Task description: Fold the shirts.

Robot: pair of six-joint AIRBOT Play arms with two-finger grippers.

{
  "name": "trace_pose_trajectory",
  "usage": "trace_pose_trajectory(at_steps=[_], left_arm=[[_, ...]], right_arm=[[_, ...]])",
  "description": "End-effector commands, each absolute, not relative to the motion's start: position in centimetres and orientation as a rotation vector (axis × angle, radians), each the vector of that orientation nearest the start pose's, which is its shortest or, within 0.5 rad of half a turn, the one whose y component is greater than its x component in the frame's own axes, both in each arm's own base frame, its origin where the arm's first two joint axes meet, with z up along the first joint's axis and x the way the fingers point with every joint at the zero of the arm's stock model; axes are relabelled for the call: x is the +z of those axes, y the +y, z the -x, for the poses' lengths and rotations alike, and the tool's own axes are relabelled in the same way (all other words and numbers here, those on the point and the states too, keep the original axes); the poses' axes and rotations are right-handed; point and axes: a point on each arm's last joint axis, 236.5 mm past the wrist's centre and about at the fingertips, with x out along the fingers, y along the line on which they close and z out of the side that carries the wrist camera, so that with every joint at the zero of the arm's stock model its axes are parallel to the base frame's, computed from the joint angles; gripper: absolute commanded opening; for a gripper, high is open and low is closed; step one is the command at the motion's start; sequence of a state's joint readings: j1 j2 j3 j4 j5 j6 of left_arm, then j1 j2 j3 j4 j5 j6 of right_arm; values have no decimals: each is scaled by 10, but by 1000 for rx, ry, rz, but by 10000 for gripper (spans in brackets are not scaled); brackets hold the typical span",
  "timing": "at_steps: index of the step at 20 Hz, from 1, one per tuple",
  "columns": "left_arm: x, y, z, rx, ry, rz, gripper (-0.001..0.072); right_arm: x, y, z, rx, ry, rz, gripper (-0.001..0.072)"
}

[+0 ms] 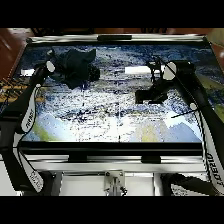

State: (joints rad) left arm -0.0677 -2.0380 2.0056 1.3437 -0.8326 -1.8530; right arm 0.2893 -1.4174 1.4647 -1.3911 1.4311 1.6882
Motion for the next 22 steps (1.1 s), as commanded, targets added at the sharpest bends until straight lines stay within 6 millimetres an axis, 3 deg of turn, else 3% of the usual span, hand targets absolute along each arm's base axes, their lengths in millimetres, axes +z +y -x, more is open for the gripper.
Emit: trace_pose_trajectory(at_steps=[1,3,4,5,7,9,11,13,16,19,20,22], left_arm=[[125,-113,-639,-175,639,325,50],[247,-154,-596,-307,433,203,50],[305,-176,-561,-373,337,159,50],[350,-194,-526,-431,263,132,50],[417,-229,-453,-548,151,124,50],[436,-259,-403,-633,125,116,50],[410,-298,-375,-713,216,103,50],[355,-348,-353,-804,346,65,50],[244,-419,-325,-869,586,97,51],[152,-464,-304,-861,776,128,54],[135,-472,-301,-853,820,137,139],[122,-474,-300,-846,849,129,667]], right_arm=[[48,149,-365,280,1425,-25,663],[57,132,-349,242,1471,29,663],[70,117,-343,201,1464,72,663],[86,98,-340,147,1428,123,663],[134,51,-333,-2,1303,222,663],[193,4,-318,-158,1138,268,663],[244,-26,-294,-252,978,253,663],[272,-37,-267,-268,880,201,663],[294,-43,-239,-280,785,91,663],[296,-36,-233,-243,773,57,663],[293,-29,-236,-218,780,52,663],[286,-15,-247,-175,802,45,663]])
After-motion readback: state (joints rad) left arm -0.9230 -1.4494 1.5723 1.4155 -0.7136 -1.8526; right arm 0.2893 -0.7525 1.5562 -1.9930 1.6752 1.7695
